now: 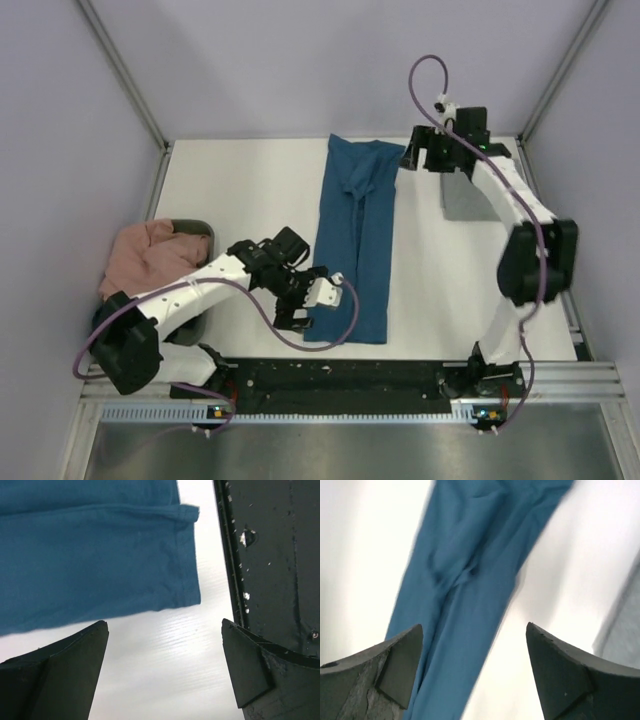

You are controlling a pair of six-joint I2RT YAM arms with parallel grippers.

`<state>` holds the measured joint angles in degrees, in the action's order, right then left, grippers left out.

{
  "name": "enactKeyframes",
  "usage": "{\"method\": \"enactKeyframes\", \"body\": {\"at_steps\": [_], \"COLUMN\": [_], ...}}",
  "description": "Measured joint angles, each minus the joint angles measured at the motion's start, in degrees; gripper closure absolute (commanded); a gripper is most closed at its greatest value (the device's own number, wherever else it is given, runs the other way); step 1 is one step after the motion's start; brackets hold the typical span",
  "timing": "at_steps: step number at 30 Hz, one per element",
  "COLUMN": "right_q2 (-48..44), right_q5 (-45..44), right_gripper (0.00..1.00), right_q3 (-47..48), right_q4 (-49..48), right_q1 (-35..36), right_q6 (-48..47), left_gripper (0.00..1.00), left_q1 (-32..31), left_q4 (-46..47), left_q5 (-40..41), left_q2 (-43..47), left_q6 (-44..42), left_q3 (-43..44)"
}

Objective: Fold and stack the t-shirts
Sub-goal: Rotate the tshirt 90 degrees, then grab the bottom of the folded rectangular tshirt with both arms

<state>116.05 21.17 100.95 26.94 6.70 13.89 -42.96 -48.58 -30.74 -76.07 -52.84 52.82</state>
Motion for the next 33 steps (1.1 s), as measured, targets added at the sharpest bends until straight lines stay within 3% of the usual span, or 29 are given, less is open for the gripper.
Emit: {"method": "enactKeyframes", "body": {"at_steps": [3,6,8,11,16,19,21,23,25,26,27,33], "right_q2": [-24.50,-46.01,-55.84,-63.04,-63.65,-60.24,-56.98,-53.72,-51.91,-50.84,-50.21,-48.37], "right_q5": [2.86,8.31,10.88,11.47,3.41,-3.98,-7.54,-10.40,-11.41,-12.31,-12.57,-15.52], "right_gripper": [0.19,0.16,0.19,0.31,0.30,0.31,0.34,0.51,0.70,0.84,0.98,1.00], "right_q3": [-17.51,-32.46,-42.34,-57.07,-71.38,-73.57,-74.10,-74.44,-74.34,-74.29,-74.12,-71.54], "right_q4": [-3.65,-7.67,-8.70,-6.40,0.24,-1.38,-3.61,-5.53,-7.34,-8.48,-8.57,-4.09], "right_q1": [1.73,10.56,20.13,30.99,42.71,51.93,54.27,55.19,55.58,56.13,56.30,60.72], "right_q6": [-7.78,-18.86,-27.78,-39.19,-50.60,-55.25,-56.78,-57.90,-58.60,-58.86,-59.21,-58.90], "left_gripper": [0.03,0.09,0.13,0.14,0.33,0.44,0.56,0.68,0.93,1.00,1.00,1.00], "left_q1": [-1.33,-3.34,-3.96,-4.57,-6.97,-8.11,-8.39,-8.48,-8.52,-8.52,-8.37,-8.44], "left_q4": [1.57,4.11,5.95,9.22,16.55,20.48,22.32,23.65,24.59,24.96,24.98,20.68], "left_q5": [-2.86,-3.48,-3.41,-2.40,1.20,2.34,2.82,3.17,3.26,3.41,3.43,2.99], "left_q2": [0.50,0.57,0.57,0.57,0.48,0.28,-0.09,-0.35,-0.46,-0.48,-0.48,0.55], "left_q6": [-3.39,-6.19,-7.45,-8.57,-7.54,-5.95,-5.29,-4.85,-4.52,-4.50,-4.48,-3.93], "left_q3": [-1.75,-6.14,-9.01,-12.39,-17.31,-17.97,-17.97,-17.97,-18.18,-18.27,-18.40,-17.53]}}
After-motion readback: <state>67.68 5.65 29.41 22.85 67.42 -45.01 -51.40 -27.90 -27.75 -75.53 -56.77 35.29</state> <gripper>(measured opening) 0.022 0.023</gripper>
